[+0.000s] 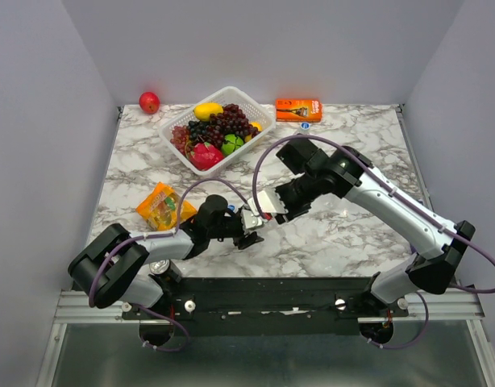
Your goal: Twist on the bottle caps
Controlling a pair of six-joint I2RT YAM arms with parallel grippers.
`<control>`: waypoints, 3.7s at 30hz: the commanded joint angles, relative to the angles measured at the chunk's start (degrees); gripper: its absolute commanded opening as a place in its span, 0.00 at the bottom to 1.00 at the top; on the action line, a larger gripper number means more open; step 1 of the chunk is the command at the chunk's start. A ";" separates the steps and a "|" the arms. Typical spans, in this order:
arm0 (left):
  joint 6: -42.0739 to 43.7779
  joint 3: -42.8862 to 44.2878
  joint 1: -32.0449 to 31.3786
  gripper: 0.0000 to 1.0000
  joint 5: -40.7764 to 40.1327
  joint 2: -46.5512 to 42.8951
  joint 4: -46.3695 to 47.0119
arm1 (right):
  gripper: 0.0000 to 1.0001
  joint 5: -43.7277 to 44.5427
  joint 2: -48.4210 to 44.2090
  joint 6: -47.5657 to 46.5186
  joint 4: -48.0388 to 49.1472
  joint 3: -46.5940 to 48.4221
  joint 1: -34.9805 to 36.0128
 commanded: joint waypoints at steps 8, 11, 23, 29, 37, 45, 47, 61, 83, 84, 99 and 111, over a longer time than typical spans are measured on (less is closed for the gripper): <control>-8.81 0.14 2.99 0.00 -2.69 -2.97 9.36 | 0.34 -0.60 3.71 17.20 1.80 -0.83 -4.78; -9.43 0.32 3.17 0.00 -4.27 -3.50 9.18 | 0.34 -2.45 6.78 21.78 0.84 2.15 -7.25; -7.85 -0.21 3.26 0.00 -11.56 -4.73 9.27 | 0.33 -10.98 14.52 37.00 -2.77 7.17 -9.63; -4.17 0.14 3.35 0.00 -12.02 -3.85 5.07 | 0.40 -8.88 16.98 36.74 -3.65 12.34 -10.07; -1.08 1.28 3.26 0.00 -5.25 -1.48 -2.06 | 0.64 -2.81 19.89 37.27 -8.13 37.12 -9.98; -1.88 4.61 3.35 0.00 3.18 -1.22 -5.05 | 0.70 -5.89 0.93 12.45 -4.11 9.81 -8.58; -0.73 6.02 3.35 0.00 5.98 -1.04 -8.55 | 0.71 -2.90 -5.06 7.76 0.02 3.42 -7.18; 6.57 12.27 3.35 0.00 8.99 -0.60 -21.84 | 0.68 -1.40 -6.92 0.71 6.46 -2.50 -4.53; 3.14 12.18 3.61 0.00 10.14 -2.27 -17.63 | 0.38 2.91 -7.36 0.87 8.20 -7.86 -4.09; 2.70 11.92 3.70 0.00 10.05 -2.88 -17.02 | 0.37 2.91 -7.44 2.01 8.47 -7.86 -4.09; -1.08 4.71 1.59 0.00 -10.33 -12.37 6.19 | 0.29 -15.02 3.18 22.66 2.68 0.84 -8.75; 0.42 3.92 -3.42 0.00 -33.96 -12.73 11.83 | 0.20 -19.07 9.69 57.25 15.24 2.60 -14.46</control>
